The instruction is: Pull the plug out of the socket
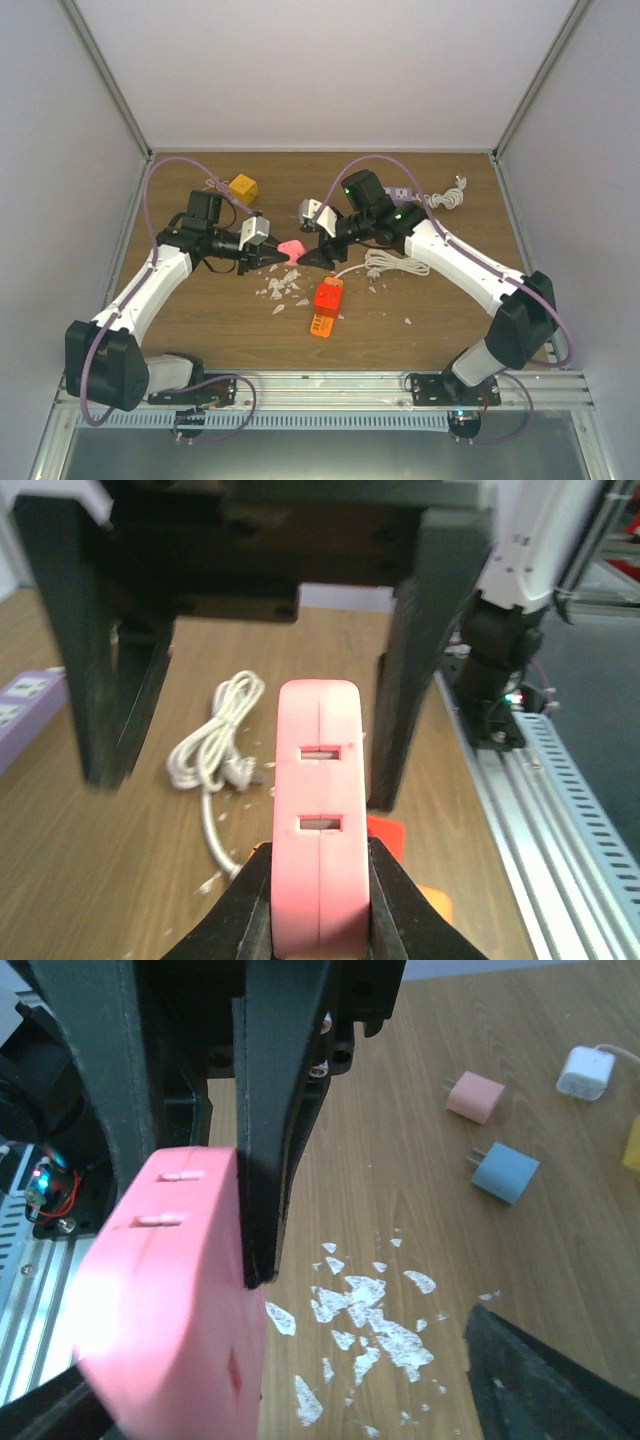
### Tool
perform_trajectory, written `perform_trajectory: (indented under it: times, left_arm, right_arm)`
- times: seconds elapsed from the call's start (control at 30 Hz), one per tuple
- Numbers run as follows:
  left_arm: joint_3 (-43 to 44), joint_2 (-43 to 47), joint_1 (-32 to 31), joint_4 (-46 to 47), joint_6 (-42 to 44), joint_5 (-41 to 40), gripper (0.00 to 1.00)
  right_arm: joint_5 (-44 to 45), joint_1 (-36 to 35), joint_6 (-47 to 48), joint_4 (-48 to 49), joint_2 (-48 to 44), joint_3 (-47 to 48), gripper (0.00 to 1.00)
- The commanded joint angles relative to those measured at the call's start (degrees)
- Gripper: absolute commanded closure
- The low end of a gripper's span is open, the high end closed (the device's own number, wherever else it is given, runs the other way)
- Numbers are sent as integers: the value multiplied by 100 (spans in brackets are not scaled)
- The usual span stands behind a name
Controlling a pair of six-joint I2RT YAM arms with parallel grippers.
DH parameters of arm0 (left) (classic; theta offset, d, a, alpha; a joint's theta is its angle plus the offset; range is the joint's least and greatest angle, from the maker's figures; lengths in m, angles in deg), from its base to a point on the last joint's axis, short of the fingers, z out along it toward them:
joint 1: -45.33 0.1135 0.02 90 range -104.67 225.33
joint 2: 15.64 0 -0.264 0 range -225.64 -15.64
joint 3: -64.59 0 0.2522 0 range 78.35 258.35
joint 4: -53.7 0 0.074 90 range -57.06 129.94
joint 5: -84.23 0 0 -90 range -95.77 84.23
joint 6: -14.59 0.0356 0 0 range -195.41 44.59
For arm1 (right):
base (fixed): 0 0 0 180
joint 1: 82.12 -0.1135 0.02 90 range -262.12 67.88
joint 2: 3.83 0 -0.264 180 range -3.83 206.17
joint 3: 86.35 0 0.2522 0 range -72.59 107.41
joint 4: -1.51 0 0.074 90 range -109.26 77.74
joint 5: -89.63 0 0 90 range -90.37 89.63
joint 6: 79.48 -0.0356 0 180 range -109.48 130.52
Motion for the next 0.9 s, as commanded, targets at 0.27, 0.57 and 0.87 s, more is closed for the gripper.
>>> perform_trajectory:
  times: [0.27, 0.57, 0.87]
  left_arm:
    - [290, -737, 746, 859, -354, -2267, 94]
    - [448, -1720, 779, 2015, -961, -3718, 92]
    - [697, -2657, 384, 2891, -941, -5137, 92]
  right_arm:
    - [160, 554, 190, 223, -837, -535, 0]
    - [1293, 737, -338, 895, -1137, -1086, 0]
    - [1754, 797, -649, 1229, -1160, -1266, 0]
